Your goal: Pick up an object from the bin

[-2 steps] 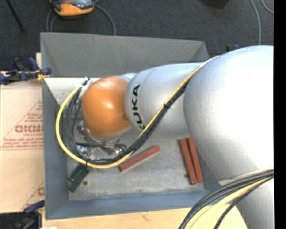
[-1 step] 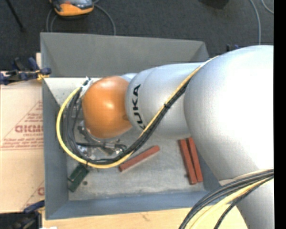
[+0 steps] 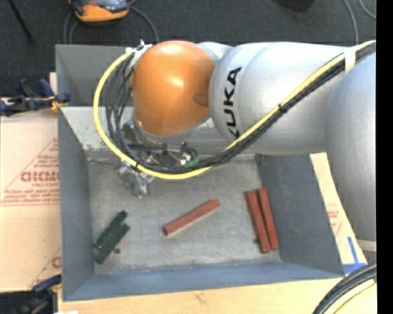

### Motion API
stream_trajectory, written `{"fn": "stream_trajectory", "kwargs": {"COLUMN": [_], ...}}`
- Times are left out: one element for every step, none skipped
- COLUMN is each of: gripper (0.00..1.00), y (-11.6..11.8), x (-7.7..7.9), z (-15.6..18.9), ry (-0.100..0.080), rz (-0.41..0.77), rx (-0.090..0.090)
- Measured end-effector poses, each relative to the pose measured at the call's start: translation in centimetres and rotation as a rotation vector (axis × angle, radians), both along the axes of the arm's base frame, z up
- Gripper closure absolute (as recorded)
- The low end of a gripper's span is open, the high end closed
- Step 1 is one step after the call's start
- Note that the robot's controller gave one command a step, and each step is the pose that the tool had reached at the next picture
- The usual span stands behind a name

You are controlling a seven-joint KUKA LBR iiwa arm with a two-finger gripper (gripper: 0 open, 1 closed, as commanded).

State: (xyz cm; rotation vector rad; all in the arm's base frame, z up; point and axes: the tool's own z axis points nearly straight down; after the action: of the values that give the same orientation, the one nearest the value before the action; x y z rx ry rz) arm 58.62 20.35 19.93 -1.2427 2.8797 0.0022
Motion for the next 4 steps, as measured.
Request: {"fn": "stream_trajectory", "kwargs": {"gripper": [0.00,0.00,0.00,0.00], "y": [0.0,0.0,0.0,0.6], "x": [0.0,0.0,-1.3,1.1], "z": [0.0,0.0,-2.4,-7.7], "ry": [0.001,0.002,-0.006,-0.009], "rz": [-0.003,-0.004,0.089,0.176], "rx": [0.000,0.000,-0.001,-0.001]}}
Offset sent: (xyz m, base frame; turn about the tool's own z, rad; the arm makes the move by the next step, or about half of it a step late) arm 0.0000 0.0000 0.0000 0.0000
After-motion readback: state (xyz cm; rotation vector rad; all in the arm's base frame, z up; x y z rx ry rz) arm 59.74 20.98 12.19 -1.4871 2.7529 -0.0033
